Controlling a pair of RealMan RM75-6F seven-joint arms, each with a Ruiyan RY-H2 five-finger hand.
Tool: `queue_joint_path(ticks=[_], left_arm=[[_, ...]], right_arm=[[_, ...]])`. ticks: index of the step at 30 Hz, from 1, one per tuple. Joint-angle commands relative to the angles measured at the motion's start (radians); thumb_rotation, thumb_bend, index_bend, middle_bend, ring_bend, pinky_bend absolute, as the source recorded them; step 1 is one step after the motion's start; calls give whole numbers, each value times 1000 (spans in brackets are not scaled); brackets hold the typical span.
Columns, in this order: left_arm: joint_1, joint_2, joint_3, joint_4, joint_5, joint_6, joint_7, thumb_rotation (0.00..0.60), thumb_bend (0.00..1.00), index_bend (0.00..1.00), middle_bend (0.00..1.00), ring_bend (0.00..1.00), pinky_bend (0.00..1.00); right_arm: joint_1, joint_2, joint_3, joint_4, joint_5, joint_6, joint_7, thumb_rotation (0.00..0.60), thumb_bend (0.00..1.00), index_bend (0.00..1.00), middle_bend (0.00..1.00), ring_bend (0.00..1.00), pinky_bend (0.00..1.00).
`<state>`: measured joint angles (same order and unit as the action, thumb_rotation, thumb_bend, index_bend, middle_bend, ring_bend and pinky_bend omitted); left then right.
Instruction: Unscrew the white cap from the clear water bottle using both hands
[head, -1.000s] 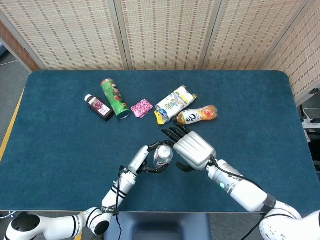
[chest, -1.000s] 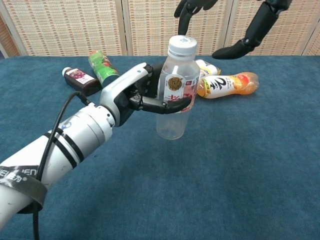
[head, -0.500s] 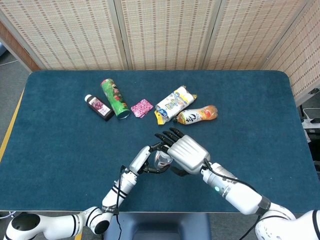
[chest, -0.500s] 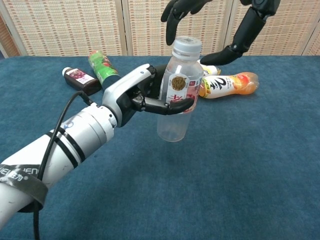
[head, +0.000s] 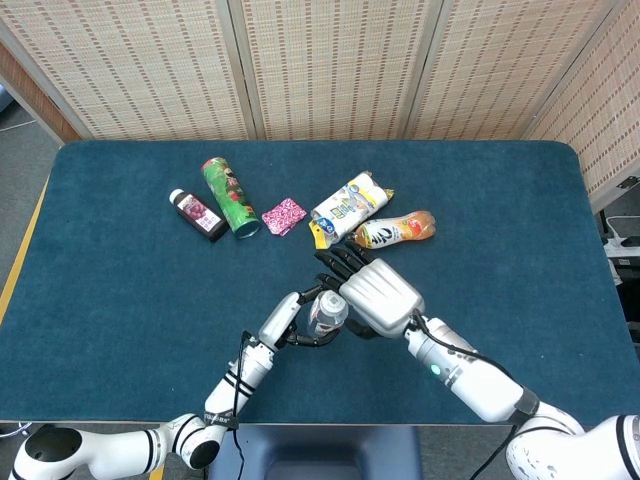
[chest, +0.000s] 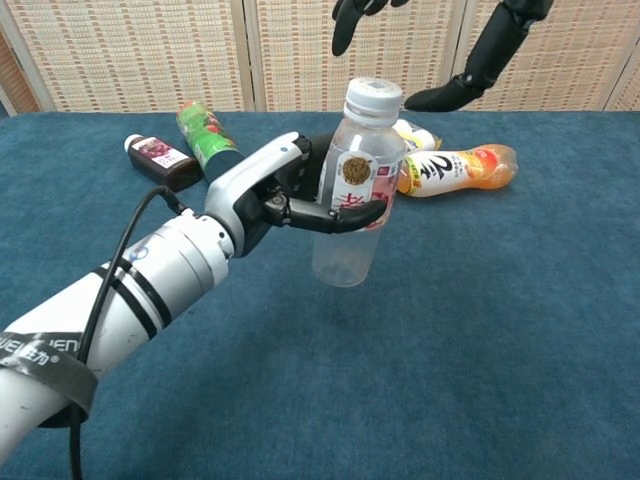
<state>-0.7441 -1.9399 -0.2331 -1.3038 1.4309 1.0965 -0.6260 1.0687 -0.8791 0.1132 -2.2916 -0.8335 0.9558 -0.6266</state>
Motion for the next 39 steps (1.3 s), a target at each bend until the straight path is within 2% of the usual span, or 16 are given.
queue_joint_path(ticks=[1, 7, 15, 21, 39], left_arm=[[-1, -1, 1, -1, 0, -1, 4, 600, 843, 701, 906, 614, 555], [1, 3, 1, -4, -1, 0, 5, 600, 841, 701, 906, 614, 554], [0, 7, 3, -4, -2, -7, -2, 600, 840, 702, 906, 614, 555], [-1, 7, 7, 2, 5, -4, -3, 600, 833, 702, 906, 614, 555], [-4, -5, 14, 10, 12, 0, 11, 600, 832, 702, 906, 614, 554]], right_arm=[[12, -15, -4, 1, 23, 6, -26, 517, 295, 252, 0, 0, 0], [26, -25, -6, -7, 56, 18, -56, 518, 294, 316, 0, 0, 0], [34, -29, -7, -10, 79, 30, -71, 519, 293, 329, 0, 0, 0], [39, -47, -5, -10, 90, 56, -89, 600, 294, 390, 0, 0, 0], [51, -88, -3, -9, 125, 100, -124, 600, 294, 528, 0, 0, 0]])
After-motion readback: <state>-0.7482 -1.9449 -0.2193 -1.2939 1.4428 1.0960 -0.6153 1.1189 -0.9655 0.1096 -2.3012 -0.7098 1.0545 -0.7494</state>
